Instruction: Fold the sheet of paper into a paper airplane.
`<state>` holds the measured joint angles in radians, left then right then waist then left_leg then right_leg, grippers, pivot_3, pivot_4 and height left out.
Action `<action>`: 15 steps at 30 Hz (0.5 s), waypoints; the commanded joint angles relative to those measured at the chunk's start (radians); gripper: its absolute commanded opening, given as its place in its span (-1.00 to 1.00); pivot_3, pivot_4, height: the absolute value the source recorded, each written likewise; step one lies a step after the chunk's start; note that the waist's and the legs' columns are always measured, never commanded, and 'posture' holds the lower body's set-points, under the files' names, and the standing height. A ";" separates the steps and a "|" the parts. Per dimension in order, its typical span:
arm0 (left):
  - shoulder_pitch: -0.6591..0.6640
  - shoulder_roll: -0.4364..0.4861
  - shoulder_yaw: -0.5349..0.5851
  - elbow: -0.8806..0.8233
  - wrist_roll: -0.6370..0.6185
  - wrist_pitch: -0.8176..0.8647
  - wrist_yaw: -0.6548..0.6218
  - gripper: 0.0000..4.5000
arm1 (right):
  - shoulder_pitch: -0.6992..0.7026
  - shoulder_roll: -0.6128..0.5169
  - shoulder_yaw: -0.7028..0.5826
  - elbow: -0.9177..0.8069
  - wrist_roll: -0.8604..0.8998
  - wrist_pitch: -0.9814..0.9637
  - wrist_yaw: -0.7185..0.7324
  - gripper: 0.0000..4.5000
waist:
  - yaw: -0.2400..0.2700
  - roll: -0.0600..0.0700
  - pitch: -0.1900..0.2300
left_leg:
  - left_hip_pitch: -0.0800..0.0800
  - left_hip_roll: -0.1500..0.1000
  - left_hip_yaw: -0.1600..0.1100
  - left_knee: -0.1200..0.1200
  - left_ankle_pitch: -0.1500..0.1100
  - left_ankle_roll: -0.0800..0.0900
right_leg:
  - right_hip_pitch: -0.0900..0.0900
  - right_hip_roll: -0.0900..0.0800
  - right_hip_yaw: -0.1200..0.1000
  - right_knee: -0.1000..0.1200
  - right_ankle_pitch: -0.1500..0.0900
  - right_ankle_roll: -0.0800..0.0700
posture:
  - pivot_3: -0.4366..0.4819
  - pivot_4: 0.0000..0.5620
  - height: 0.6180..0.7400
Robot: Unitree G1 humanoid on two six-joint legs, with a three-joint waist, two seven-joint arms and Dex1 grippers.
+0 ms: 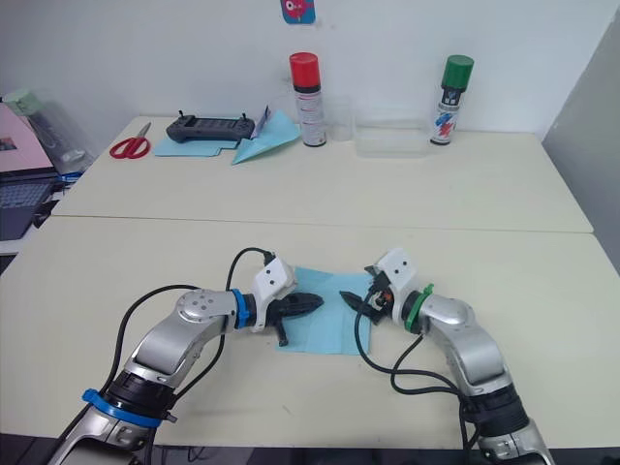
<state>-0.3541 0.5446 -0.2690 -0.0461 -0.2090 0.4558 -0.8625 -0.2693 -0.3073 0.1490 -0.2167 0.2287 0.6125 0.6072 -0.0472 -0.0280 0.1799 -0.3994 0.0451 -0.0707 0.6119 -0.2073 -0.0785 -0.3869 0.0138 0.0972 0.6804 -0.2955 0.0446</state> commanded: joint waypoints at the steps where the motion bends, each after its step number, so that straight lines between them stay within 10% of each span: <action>1: 0.019 -0.004 -0.011 -0.002 0.024 0.020 0.011 -1.00 | 0.013 -0.003 -0.043 -0.044 0.037 0.057 -0.029 0.70 | 0.000 0.000 0.000 | 0.000 0.000 0.000 0.000 0.000 0.000 | 0.000 0.000 0.000 0.000 0.000 0.000 | -0.05 -0.47 1.00; 9: 0.011 -0.015 -0.020 0.002 0.030 0.023 0.010 -1.00 | -0.013 0.039 -0.047 -0.008 0.068 0.142 -0.068 0.70 | 0.000 0.000 0.000 | 0.000 0.000 0.000 0.000 0.000 0.000 | 0.000 0.000 0.000 0.000 0.000 0.000 | -0.05 -0.47 1.00; 15: 0.010 -0.016 -0.017 0.001 0.032 0.025 0.009 -1.00 | -0.028 0.050 -0.045 0.000 0.071 0.110 -0.060 -0.03 | 0.001 0.000 0.000 | 0.000 0.000 0.000 0.000 0.000 0.000 | 0.000 0.000 0.000 0.000 0.000 0.000 | -0.05 -0.47 1.00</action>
<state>-0.3536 0.5373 -0.2683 -0.0499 -0.1983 0.4604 -0.8611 -0.2881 -0.2543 0.1105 -0.2006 0.2939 0.7501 0.5421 -0.0464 -0.0279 0.1798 -0.3995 0.0448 -0.0707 0.6119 -0.2073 -0.0785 -0.3869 0.0137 0.0972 0.6804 -0.2955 0.0446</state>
